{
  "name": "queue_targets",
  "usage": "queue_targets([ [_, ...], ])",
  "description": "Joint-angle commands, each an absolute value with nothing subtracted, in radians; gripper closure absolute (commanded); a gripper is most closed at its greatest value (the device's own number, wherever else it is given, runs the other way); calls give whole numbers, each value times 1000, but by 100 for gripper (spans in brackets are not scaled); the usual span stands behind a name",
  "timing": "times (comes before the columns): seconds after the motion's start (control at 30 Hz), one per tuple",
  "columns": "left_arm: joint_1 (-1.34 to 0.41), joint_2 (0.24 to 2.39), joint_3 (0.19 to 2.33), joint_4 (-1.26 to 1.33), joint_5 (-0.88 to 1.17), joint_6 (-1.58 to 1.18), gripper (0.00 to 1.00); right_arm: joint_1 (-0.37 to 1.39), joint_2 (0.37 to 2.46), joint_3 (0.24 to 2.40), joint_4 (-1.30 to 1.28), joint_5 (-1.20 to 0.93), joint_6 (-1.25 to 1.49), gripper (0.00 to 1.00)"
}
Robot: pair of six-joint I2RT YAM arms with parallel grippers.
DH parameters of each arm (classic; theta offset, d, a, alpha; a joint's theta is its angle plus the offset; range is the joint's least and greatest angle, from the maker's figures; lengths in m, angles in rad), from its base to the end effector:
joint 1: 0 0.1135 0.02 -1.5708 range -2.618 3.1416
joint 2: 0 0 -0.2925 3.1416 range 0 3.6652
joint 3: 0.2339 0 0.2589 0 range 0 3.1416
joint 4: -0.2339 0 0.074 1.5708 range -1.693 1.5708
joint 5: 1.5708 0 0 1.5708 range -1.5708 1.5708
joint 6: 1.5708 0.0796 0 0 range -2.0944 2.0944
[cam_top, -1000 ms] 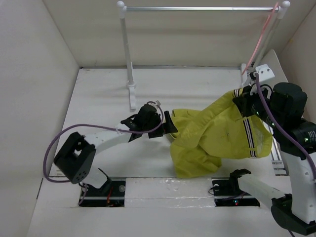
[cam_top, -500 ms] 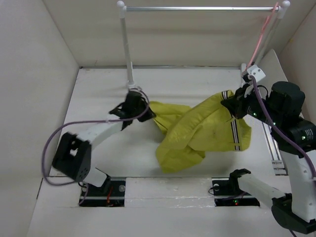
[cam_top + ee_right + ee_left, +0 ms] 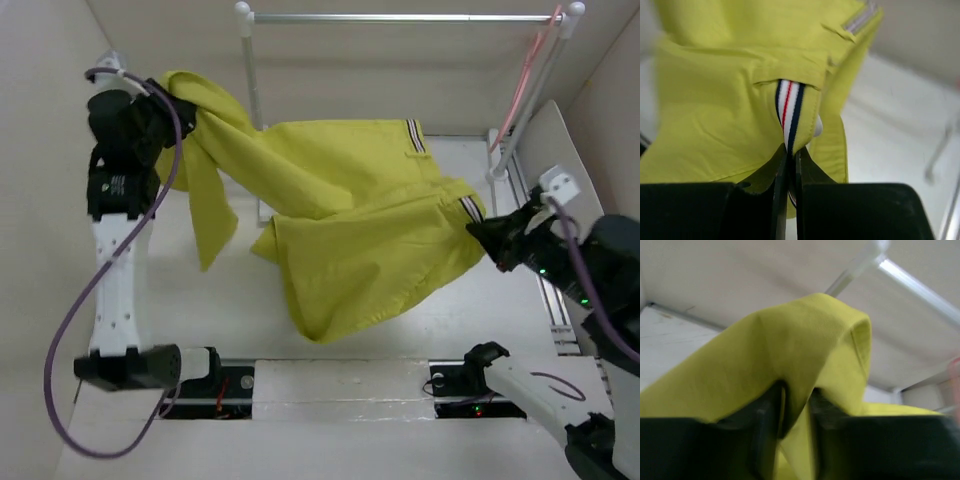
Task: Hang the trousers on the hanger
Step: Flatten out the trousers at the center of the board.
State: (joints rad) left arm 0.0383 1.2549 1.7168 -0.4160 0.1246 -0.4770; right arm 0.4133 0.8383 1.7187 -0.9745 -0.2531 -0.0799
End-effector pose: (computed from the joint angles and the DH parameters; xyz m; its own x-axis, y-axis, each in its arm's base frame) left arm 0.2808 0.0009 0.5645 0.0012 -0.4558 -0.8901 0.0975 0.8859 -0.4536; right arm 0.0734 0.0540 0.5492 -0.0365 -0.1004 -0.9943 -0.6220 0.7810 -0.0560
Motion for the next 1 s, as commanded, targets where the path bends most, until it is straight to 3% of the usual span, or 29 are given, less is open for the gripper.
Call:
queue_targets([
  [0.0,-9,1521,1672,-473,139,-428,66,381,773,1342,-1042,144,-3,100],
  [0.03,-41,1561,1669,-451,158,-423,55,371,753,1289,-1017,203,29,100],
  [0.07,-117,1597,1663,-446,179,-417,37,361,736,1245,-994,230,37,100],
  [0.17,-236,1701,1638,-462,117,-394,15,301,759,1163,-904,244,74,100],
  [0.23,-249,1689,1594,-460,49,-406,7,246,804,1158,-842,229,75,100],
  [0.33,-249,1481,1377,-446,-45,-442,7,165,847,1205,-796,210,37,100],
  [0.37,-249,1480,1321,-440,-46,-457,9,149,847,1222,-796,210,37,100],
  [0.43,-249,1285,1202,-425,-74,-486,16,149,873,1261,-776,222,25,100],
  [0.57,-258,1042,868,-405,47,-583,60,140,923,1312,-718,135,14,100],
  [0.6,-258,1002,820,-399,128,-633,62,140,931,1312,-701,117,12,100],
  [0.7,-258,1017,672,-302,227,-699,57,140,933,1277,-654,25,12,100],
  [0.77,-258,1048,632,-207,248,-724,42,140,925,1255,-637,8,14,100],
  [0.87,-258,1129,650,-123,250,-747,29,140,925,1235,-638,-41,12,100],
  [0.97,-288,1236,713,-103,210,-746,28,140,920,1218,-647,-48,-29,100],
])
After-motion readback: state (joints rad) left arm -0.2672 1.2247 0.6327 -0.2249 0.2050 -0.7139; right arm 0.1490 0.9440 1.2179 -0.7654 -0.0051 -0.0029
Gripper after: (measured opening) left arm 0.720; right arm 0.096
